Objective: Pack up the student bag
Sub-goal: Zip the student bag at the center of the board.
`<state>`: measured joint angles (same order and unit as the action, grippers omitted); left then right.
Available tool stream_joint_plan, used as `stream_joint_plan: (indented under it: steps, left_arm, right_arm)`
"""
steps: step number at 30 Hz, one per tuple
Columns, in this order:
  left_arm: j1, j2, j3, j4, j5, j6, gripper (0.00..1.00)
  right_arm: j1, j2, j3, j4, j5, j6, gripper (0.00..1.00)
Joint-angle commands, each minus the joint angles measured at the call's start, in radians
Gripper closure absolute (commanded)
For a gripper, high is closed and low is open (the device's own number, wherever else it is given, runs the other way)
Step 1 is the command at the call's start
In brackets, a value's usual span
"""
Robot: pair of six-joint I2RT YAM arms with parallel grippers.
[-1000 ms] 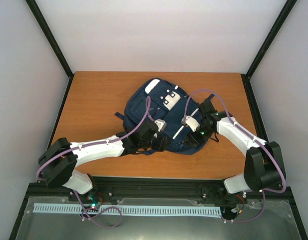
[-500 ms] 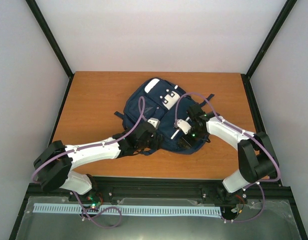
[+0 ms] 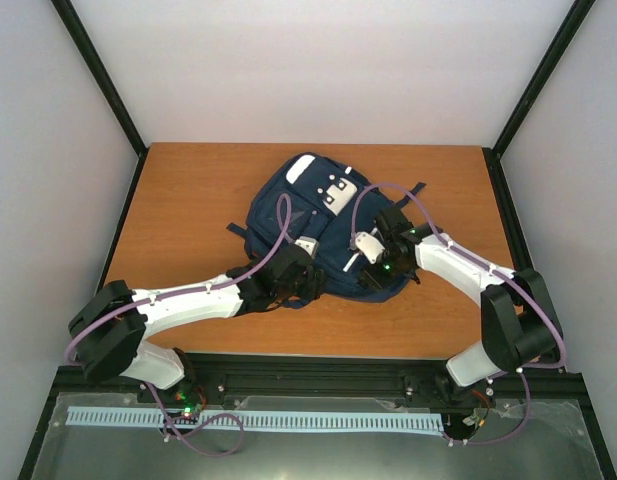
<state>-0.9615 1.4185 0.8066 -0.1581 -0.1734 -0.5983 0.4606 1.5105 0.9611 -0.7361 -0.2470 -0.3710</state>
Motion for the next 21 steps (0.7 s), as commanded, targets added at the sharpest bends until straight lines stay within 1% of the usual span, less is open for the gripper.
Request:
stream_joint_plan:
  steps: [1,3,6,10,12,17,21]
  left_arm:
    - [-0.002,0.011,0.027,-0.005,-0.010,-0.004,0.39]
    - [-0.002,0.010,0.029,-0.006,-0.009,-0.007,0.39]
    - [-0.002,0.006,0.024,-0.008,-0.010,-0.012,0.39]
    - [-0.002,0.003,0.020,-0.011,-0.013,-0.017,0.39]
    - [-0.002,0.003,0.020,-0.012,-0.016,-0.017,0.39]
    - [-0.002,0.006,0.022,-0.009,-0.015,-0.012,0.39]
    - [-0.002,0.008,0.019,-0.003,-0.013,-0.013,0.39]
  right_arm:
    - [0.007,-0.003,0.019,0.060,-0.132,0.009,0.51]
    - [0.007,0.033,0.035,0.059,-0.127,0.010,0.51]
    - [0.009,0.073,0.043,0.077,-0.065,0.021,0.55]
    - [0.009,0.077,0.020,0.133,0.129,0.046,0.64]
    - [0.009,0.057,0.007,0.135,0.176,0.040,0.66]
    - [0.007,-0.039,-0.019,0.121,0.197,0.021,0.68]
    - [0.007,-0.080,-0.032,0.116,0.171,0.009,0.73]
